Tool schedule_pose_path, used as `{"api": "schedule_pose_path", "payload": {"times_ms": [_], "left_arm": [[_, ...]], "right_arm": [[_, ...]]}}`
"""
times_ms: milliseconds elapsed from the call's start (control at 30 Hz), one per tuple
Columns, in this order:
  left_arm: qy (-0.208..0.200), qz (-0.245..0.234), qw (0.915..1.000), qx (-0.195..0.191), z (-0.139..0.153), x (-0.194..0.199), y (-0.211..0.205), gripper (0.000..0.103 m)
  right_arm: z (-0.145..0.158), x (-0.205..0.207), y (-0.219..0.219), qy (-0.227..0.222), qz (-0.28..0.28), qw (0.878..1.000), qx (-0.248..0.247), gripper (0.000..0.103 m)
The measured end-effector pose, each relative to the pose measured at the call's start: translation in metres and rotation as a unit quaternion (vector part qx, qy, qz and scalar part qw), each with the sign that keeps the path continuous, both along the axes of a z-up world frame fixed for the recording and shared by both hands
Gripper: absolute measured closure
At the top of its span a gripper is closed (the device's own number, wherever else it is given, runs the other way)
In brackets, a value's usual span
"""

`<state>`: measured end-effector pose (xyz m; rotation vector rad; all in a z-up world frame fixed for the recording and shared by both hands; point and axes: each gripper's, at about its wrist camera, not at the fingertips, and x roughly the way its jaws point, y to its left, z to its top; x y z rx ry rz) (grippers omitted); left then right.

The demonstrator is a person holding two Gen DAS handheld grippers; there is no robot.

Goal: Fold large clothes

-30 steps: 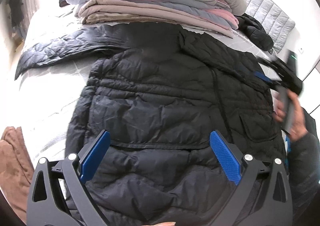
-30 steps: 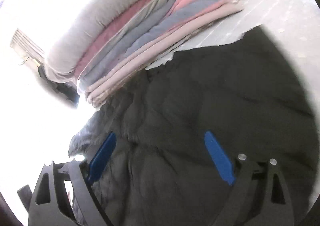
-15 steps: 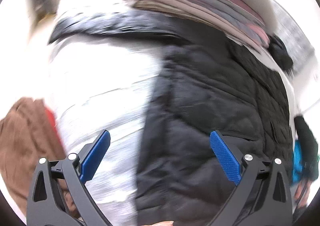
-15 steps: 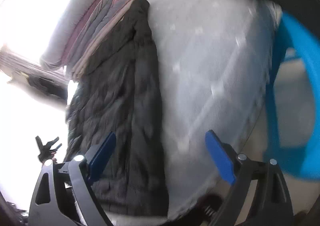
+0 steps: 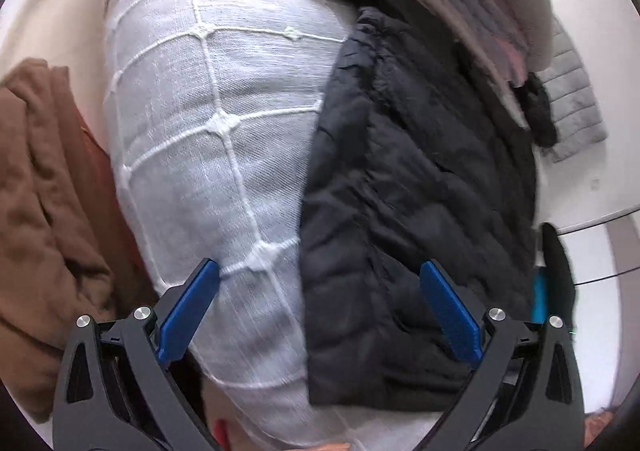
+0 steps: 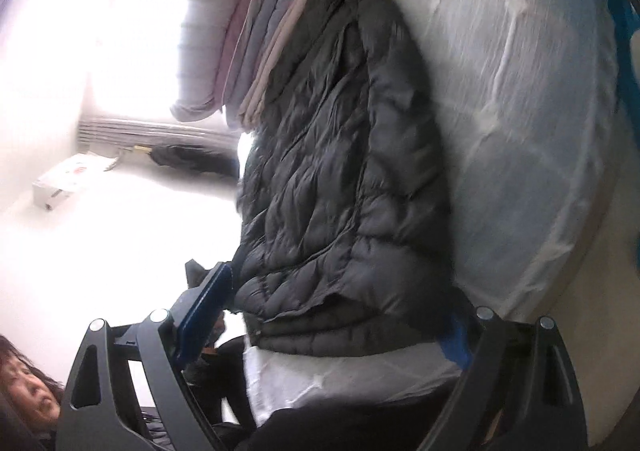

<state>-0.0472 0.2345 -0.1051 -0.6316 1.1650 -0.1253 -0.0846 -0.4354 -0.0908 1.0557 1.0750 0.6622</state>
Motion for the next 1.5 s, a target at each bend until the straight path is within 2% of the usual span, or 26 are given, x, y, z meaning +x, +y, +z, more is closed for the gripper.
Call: {"api": "schedule_pose_path", "payload": {"times_ms": [67, 100, 233, 267, 300, 333, 367, 400, 433, 500, 533, 567, 600, 633, 667, 800, 967, 1033, 1133, 1167, 1233, 1267, 1333, 1400, 1433, 1500], "left_arm": [[-0.01, 0.012, 0.9982, -0.059, -0.001, -0.01, 0.009, 0.007], [-0.011, 0.015, 0.9975, -0.069, -0.002, -0.013, 0.011, 0.007], [0.022, 0.004, 0.9985, -0.051, -0.014, -0.014, 0.005, 0.007], [0.02, -0.004, 0.9986, -0.05, -0.013, -0.015, 0.001, 0.007], [0.017, -0.01, 0.9985, -0.051, -0.012, -0.015, -0.003, 0.007], [0.014, -0.017, 0.9981, -0.058, -0.011, -0.017, -0.006, 0.007], [0.009, -0.017, 0.9978, -0.064, -0.009, -0.017, -0.009, 0.007], [0.004, -0.012, 0.9977, -0.066, -0.008, -0.018, -0.009, 0.011], [0.003, -0.007, 0.9984, -0.057, -0.008, -0.02, -0.011, 0.018], [0.011, -0.004, 0.9999, 0.003, -0.006, -0.023, -0.016, 0.046], [0.007, -0.003, 0.9998, 0.017, -0.004, -0.026, -0.019, 0.053], [0.002, -0.003, 0.9996, 0.028, -0.002, -0.029, -0.021, 0.072], [-0.006, -0.005, 0.9999, 0.014, -0.001, -0.034, -0.02, 0.085], [-0.008, -0.001, 0.9999, 0.008, 0.001, -0.036, -0.021, 0.088], [-0.018, -0.002, 0.9998, -0.009, 0.003, -0.039, -0.02, 0.098], [-0.037, -0.012, 0.9992, -0.012, 0.019, -0.053, -0.028, 0.1], [-0.069, -0.044, 0.9966, -0.013, 0.059, -0.087, -0.029, 0.1], [-0.06, -0.067, 0.996, -0.003, 0.062, -0.102, -0.028, 0.1], [-0.013, -0.087, 0.9959, 0.02, 0.047, -0.12, -0.013, 0.092], [0.0, -0.081, 0.9963, 0.029, 0.043, -0.127, -0.006, 0.089], [0.002, -0.034, 0.9965, 0.077, 0.047, -0.131, 0.012, 0.089], [-0.005, -0.01, 0.9958, 0.091, 0.053, -0.133, 0.023, 0.088], [-0.034, 0.014, 0.9952, 0.091, 0.071, -0.133, 0.035, 0.086], [-0.078, 0.014, 0.993, 0.088, 0.091, -0.129, 0.034, 0.075], [-0.094, 0.011, 0.9919, 0.085, 0.096, -0.124, 0.032, 0.07], [-0.144, -0.003, 0.9875, 0.065, 0.111, -0.107, 0.013, 0.054]], "right_arm": [[-0.009, 0.002, 0.003, 0.007, 0.002, 1.0, 0.022, 0.016], [-0.015, 0.002, 0.004, 0.011, -0.002, 0.999, 0.033, 0.016], [-0.023, -0.003, 0.001, 0.007, -0.02, 0.999, 0.05, 0.016], [-0.024, -0.005, -0.001, 0.002, -0.023, 0.999, 0.048, 0.02], [-0.023, -0.006, 0.0, -0.001, -0.025, 0.999, 0.036, 0.043], [-0.022, -0.008, 0.001, 0.002, -0.027, 1.0, 0.013, 0.061], [-0.023, -0.009, 0.001, 0.006, -0.029, 1.0, 0.006, 0.09], [-0.024, -0.011, 0.001, 0.009, -0.033, 0.999, 0.0, 0.09], [-0.024, -0.013, 0.003, 0.006, -0.036, 0.999, -0.01, 0.09], [-0.023, -0.016, 0.007, 0.001, -0.043, 0.999, -0.022, 0.093], [-0.021, -0.018, 0.008, -0.005, -0.048, 0.999, -0.021, 0.093], [-0.019, -0.019, 0.011, -0.008, -0.051, 0.998, -0.022, 0.094], [-0.017, -0.02, 0.013, -0.012, -0.053, 0.998, -0.024, 0.094], [-0.014, -0.022, 0.013, -0.016, -0.056, 0.998, -0.026, 0.094], [-0.01, -0.022, 0.014, -0.019, -0.058, 0.998, -0.026, 0.095], [0.008, -0.036, 0.008, -0.043, -0.072, 0.996, -0.018, 0.096], [0.033, -0.08, -0.004, -0.073, -0.071, 0.995, -0.011, 0.096], [0.032, -0.101, -0.006, -0.067, -0.059, 0.996, -0.025, 0.096], [0.017, -0.117, -0.007, -0.028, -0.047, 0.997, -0.049, 0.096], [0.007, -0.124, -0.014, -0.002, -0.054, 0.996, -0.072, 0.091], [0.002, -0.131, -0.029, 0.028, -0.08, 0.991, -0.102, 0.081], [0.003, -0.133, -0.035, 0.038, -0.094, 0.987, -0.122, 0.07], [0.018, -0.135, -0.046, 0.047, -0.126, 0.976, -0.169, 0.068], [0.053, -0.133, -0.046, 0.024, -0.156, 0.96, -0.233, 0.064], [0.065, -0.129, -0.043, 0.006, -0.156, 0.958, -0.24, 0.061], [0.105, -0.114, -0.007, -0.062, -0.119, 0.963, -0.234, 0.044]]}}
